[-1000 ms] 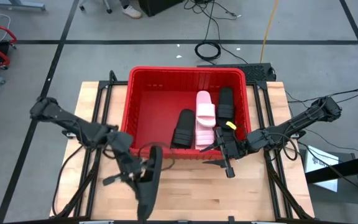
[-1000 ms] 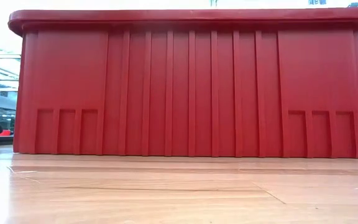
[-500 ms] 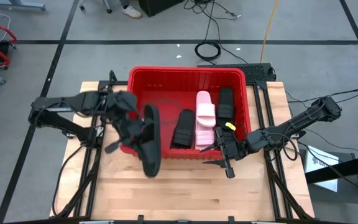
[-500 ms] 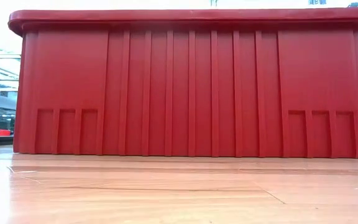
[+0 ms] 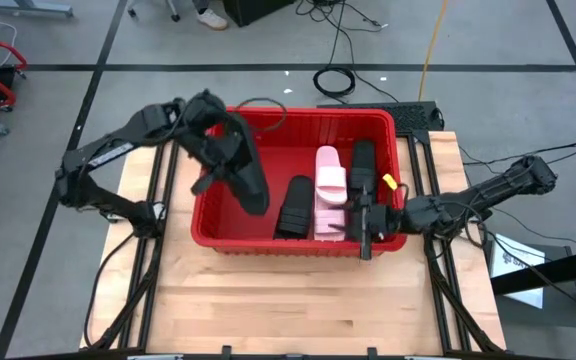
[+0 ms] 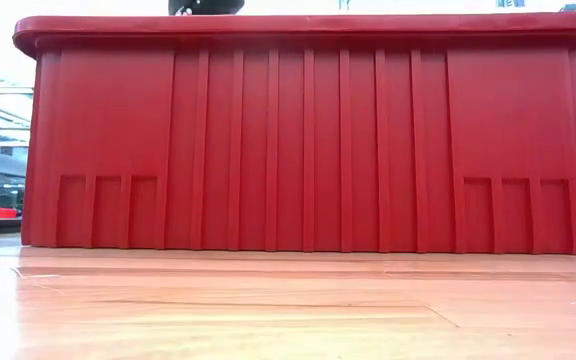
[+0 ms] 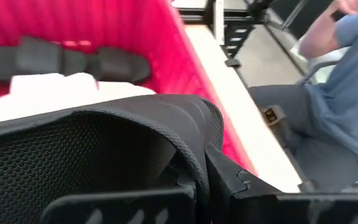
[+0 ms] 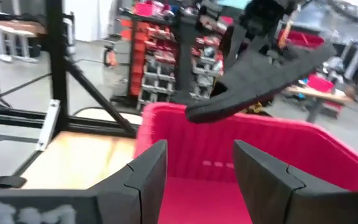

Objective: Pick and place slides into bin
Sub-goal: Put the black slide into the red container

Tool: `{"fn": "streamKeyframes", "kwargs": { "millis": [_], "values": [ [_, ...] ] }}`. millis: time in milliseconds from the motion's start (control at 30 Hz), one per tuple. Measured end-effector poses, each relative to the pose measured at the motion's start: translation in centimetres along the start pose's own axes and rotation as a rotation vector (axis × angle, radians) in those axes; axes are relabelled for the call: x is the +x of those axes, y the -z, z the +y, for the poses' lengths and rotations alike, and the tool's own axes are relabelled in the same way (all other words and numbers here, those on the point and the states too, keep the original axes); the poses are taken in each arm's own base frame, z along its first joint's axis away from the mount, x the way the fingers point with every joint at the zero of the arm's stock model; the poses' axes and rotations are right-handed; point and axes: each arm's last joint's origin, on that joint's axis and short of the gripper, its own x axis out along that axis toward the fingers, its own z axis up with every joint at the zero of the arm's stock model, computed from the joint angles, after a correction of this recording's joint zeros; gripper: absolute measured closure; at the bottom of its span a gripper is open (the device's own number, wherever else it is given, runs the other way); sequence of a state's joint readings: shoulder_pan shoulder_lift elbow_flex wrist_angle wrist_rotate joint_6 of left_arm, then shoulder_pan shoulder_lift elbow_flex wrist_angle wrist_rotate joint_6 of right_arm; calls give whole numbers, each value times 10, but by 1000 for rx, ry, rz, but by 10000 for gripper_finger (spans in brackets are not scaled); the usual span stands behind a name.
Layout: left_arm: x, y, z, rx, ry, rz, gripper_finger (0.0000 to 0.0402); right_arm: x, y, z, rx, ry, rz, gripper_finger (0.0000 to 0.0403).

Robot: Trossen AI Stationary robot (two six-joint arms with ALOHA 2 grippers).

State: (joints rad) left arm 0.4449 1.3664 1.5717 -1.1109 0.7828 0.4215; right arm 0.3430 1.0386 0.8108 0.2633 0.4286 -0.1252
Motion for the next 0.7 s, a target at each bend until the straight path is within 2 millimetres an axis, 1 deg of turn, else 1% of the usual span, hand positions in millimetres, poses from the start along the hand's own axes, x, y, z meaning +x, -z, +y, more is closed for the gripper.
{"fn": "streamKeyframes", "kwargs": {
  "millis": [133, 233, 300, 433, 533, 700],
  "values": [
    [-6, -7, 28, -12, -11, 66, 399, -2, 2, -14, 7, 37, 40, 232],
    [-5, -16, 52, -2, -6, 95, 396, -5, 2, -23, 4, 70, 59, 232],
    [-3, -15, 66, -36, 15, 142, 397, -7, 3, -29, 2, 90, 77, 232],
    [10, -12, 97, -73, 68, 212, 397, -10, 2, -41, 11, 138, 78, 232],
    [26, -6, 120, -107, 95, 246, 395, -12, 2, -48, 4, 167, 84, 232],
    [52, 8, 146, -133, 140, 299, 395, -10, 3, -55, -16, 193, 93, 232]
  ]
}}
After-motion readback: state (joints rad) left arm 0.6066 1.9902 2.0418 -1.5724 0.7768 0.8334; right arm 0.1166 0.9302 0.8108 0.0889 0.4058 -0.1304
